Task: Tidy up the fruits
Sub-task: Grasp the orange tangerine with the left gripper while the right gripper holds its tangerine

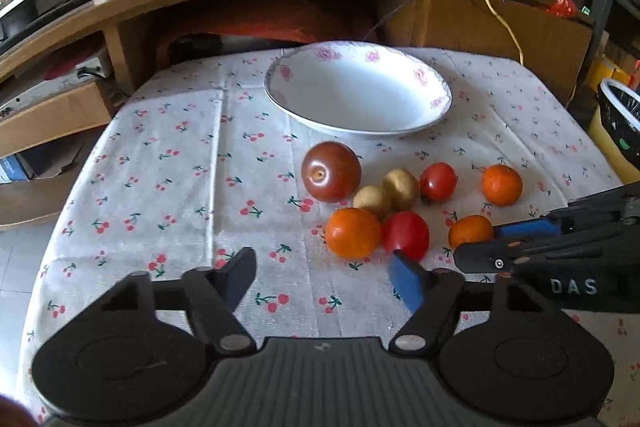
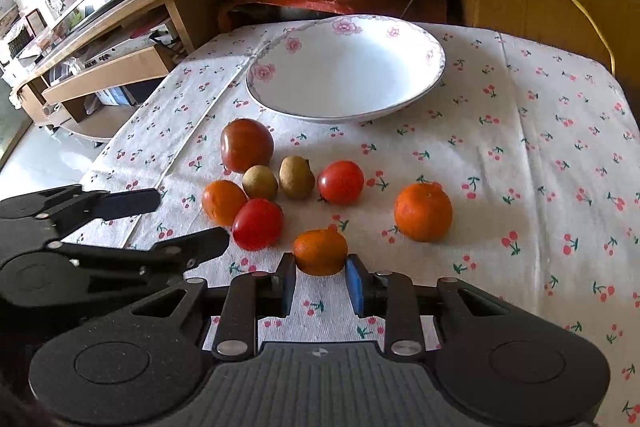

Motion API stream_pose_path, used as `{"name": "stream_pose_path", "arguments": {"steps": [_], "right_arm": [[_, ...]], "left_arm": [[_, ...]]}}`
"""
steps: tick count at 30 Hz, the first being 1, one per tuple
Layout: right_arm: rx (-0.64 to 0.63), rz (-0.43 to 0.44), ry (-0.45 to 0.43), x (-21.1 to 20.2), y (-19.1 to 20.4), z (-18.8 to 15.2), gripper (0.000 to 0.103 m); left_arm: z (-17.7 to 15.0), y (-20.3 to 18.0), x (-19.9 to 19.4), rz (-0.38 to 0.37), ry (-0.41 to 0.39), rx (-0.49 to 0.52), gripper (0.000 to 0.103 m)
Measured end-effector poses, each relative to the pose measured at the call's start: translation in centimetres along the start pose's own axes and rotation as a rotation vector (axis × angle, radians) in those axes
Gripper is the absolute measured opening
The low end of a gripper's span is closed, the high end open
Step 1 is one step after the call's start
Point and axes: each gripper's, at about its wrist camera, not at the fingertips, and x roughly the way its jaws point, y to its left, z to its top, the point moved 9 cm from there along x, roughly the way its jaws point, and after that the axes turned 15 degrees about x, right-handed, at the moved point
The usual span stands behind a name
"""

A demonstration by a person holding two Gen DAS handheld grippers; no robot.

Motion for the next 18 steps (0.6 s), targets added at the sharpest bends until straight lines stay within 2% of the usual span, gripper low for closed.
{"name": "stream_pose_path", "arguments": {"steps": [2,5,10,16,18], "right_arm": [[0.0,0.002,0.002,-0.1,0.0,0.0,0.024],[0.006,0.004,0.006,-0.3,-0.1,-0.1,0.024],[0.011,0.011,0.011,-0.4,-0.2,-0.3,0.024],[0.022,0.015,0.018,-0.4,-0.2,-0.3,0.025],[0.036,0.019,0.022,-0.5,-0.3,-0.3,0.025]], "left_arm": [[0.0,0.0,0.3,-0.004,0.006,-0.001,0.068],[0.1,0.0,0.7,-0.027,0.009,-0.011,0.062],[0.9,-0.4,0.9,-0.014,-0.012,0.054,0.062],[1.5,0.3,1.7,-0.048,-0.021,0.007,0.062],[1.4,0.7,1.7,-0.089,-0.013,-0.042,0.059]]}}
